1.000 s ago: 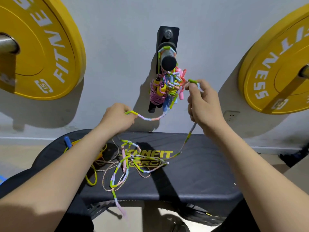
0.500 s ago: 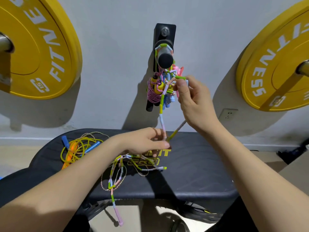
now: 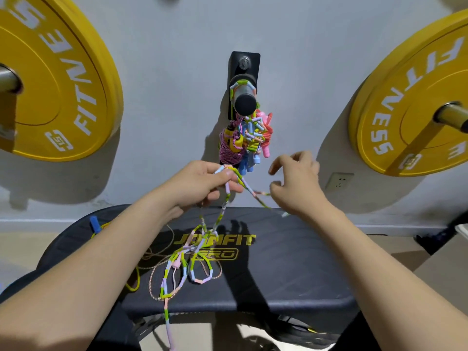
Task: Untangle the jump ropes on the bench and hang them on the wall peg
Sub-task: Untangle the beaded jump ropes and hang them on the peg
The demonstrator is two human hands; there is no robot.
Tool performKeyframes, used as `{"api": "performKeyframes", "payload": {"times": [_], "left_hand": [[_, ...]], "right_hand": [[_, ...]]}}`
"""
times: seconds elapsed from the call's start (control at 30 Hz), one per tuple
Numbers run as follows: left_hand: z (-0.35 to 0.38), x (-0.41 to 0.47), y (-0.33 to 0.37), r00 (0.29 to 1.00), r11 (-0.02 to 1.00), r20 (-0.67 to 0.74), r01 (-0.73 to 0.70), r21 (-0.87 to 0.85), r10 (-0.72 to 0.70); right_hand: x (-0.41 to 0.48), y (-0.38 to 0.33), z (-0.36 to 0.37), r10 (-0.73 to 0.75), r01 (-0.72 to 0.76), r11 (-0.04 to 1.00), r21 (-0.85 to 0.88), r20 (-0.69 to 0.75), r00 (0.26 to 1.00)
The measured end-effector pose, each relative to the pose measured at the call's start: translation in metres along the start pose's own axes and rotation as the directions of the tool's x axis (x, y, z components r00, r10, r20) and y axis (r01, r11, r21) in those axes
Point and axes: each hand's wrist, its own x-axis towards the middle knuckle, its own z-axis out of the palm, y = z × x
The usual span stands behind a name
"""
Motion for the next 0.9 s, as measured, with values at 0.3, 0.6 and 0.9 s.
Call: {"api": "performKeyframes", "payload": {"times": [0.3, 0.6, 0.9], "left_hand": [[0.008, 0.016, 0.020, 0.987, 0.985, -0.099, -0.136, -0.104, 0.125], [0.000, 0.027, 0.008, 0.971, 0.975, -0.169, -0.192, -0.108, 0.172], [-0.011, 0.024, 0.017, 0.992, 0.995, 0.087, -0.094, -0.020, 0.095]], "right_hand": [[-0.005, -0.032, 0.018, -0.171, -0.110, 0.837, 0.536, 0.447, 0.878], [0.012, -0.044, 0.020, -0.132, -0.276, 0.674, 0.685, 0.479, 0.868], [0.018, -0.047, 0.035, -0.191, -0.049, 0.751, 0.658, 0.287, 0.939]]}}
